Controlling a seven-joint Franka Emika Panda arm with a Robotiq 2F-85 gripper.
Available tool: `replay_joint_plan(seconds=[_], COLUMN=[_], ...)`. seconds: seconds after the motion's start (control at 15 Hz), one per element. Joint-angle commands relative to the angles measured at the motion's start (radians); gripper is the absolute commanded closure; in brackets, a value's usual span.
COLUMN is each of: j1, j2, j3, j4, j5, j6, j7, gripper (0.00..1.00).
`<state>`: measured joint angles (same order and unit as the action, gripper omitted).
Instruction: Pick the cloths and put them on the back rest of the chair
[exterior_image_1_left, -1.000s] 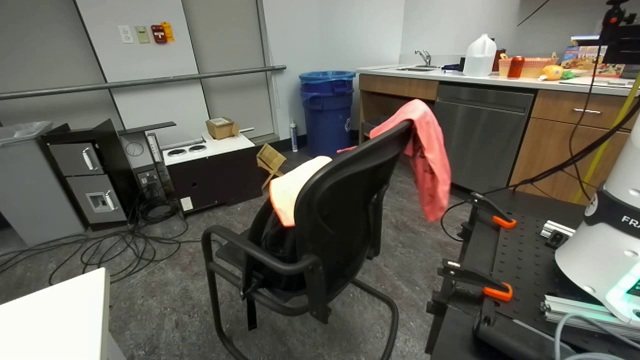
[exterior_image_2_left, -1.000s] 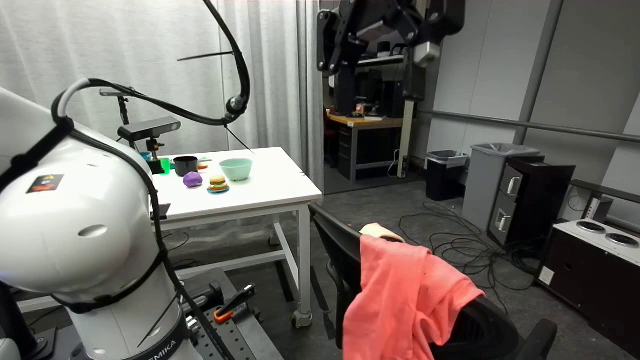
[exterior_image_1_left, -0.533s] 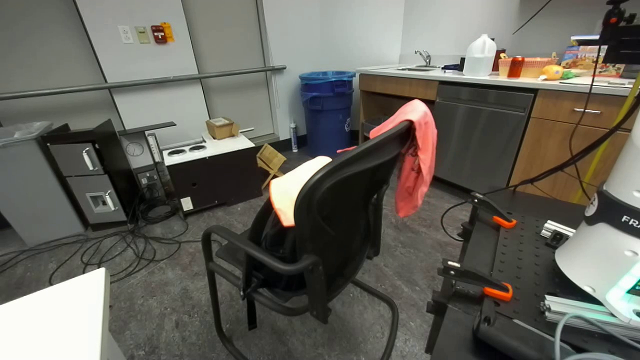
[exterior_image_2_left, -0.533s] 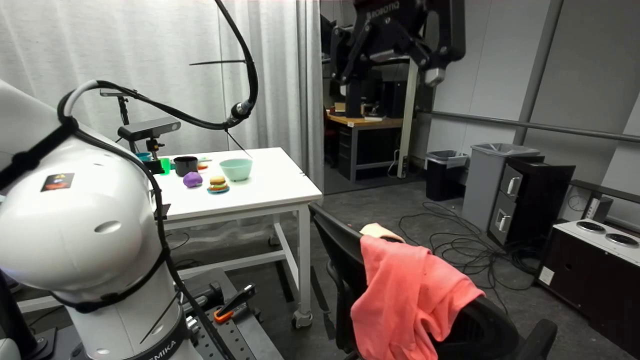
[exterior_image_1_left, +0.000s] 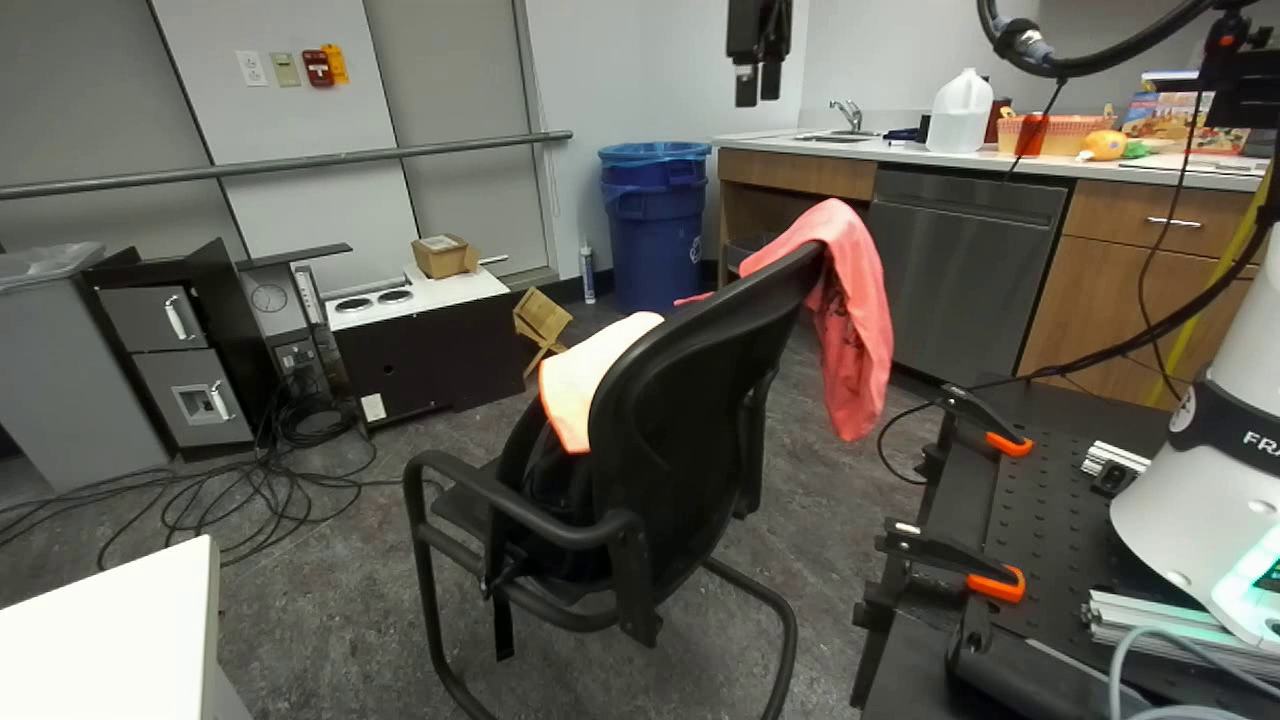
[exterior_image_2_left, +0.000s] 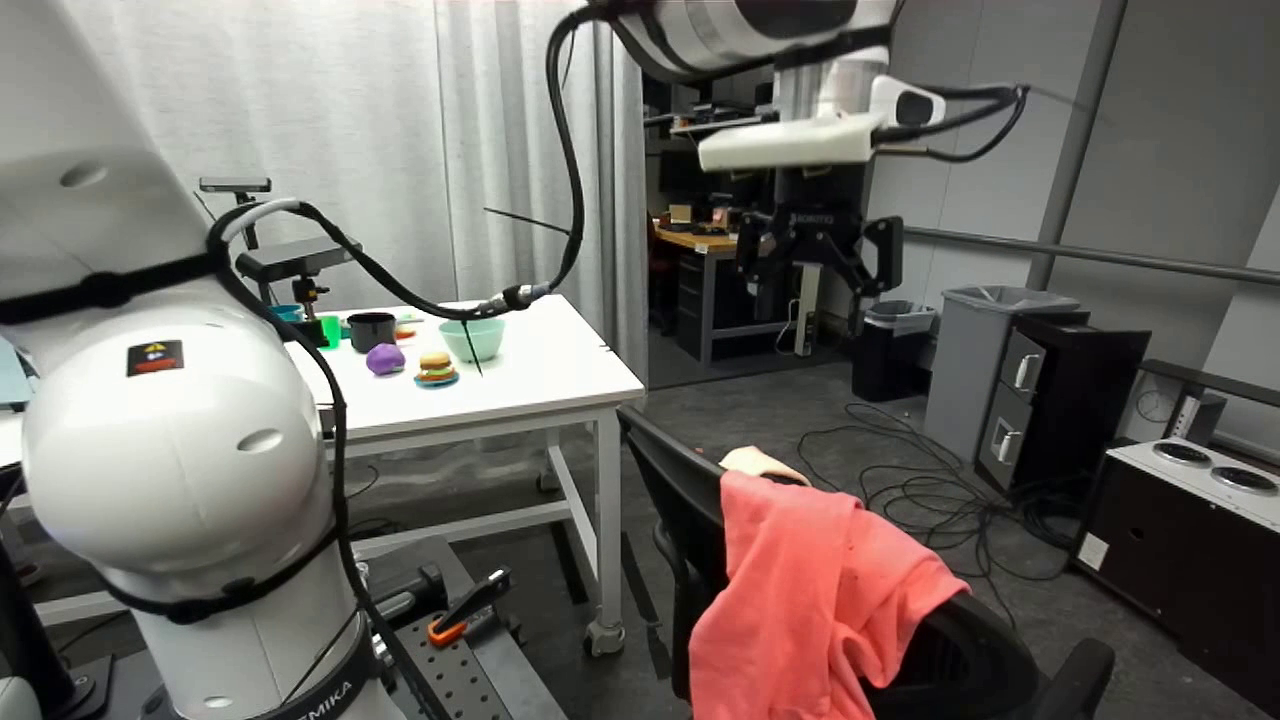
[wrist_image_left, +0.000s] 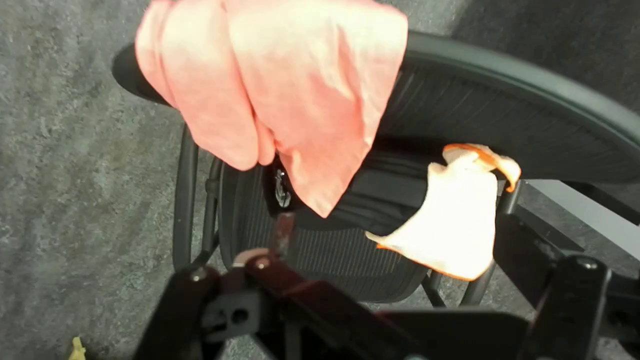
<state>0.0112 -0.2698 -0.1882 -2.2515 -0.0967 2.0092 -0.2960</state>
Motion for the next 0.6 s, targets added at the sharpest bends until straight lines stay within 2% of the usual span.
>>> replay_joint_plan(seconds=[0.0, 0.2, 0.53], j1=[0.013, 0.003, -0.017], j2=[0.224, 0.355, 0.515], j3=[0.045, 0.102, 0.160], j4=[0.111, 0.160, 0.228], j5=[0.102, 0.134, 0.175], j6=[0.104, 0.172, 0.218], j7=[-0.033, -0.025, -0.019], gripper=[0.00, 0.00, 0.00])
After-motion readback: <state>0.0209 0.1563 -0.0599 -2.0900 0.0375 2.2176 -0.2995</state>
